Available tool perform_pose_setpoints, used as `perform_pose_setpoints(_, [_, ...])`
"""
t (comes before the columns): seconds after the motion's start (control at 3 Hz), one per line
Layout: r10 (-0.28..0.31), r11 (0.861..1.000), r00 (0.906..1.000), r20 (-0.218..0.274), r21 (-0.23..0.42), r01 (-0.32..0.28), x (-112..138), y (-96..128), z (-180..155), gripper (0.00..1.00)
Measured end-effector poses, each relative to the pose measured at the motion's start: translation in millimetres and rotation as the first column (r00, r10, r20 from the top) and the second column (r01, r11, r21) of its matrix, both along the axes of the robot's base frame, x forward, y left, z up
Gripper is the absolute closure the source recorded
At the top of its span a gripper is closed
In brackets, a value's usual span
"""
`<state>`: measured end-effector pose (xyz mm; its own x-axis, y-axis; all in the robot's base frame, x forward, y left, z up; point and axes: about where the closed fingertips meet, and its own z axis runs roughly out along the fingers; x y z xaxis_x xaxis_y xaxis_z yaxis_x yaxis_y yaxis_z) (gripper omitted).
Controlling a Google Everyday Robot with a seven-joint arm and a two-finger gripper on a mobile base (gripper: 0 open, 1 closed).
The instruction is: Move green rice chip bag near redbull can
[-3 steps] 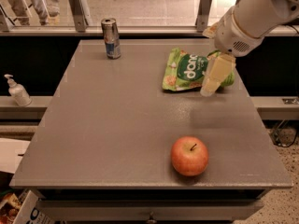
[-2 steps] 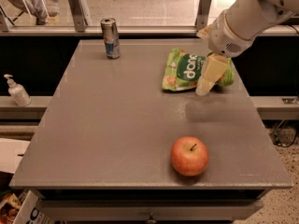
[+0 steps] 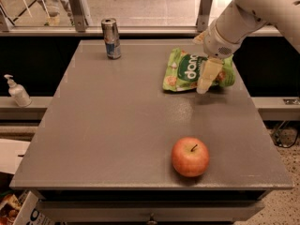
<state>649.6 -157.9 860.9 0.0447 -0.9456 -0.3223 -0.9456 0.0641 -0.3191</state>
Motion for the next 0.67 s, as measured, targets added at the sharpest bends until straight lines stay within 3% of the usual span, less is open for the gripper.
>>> perform_pose_setpoints(0.33, [0.000,1.000,1.0000,0.000,0.000,0.000,0.0,-0.1,0.1,0.00])
perform_pose_setpoints(0.67, [-0.039,0.999,0.9992,0.013,-0.029,0.039,-11.5,-21.4,14.2,0.18])
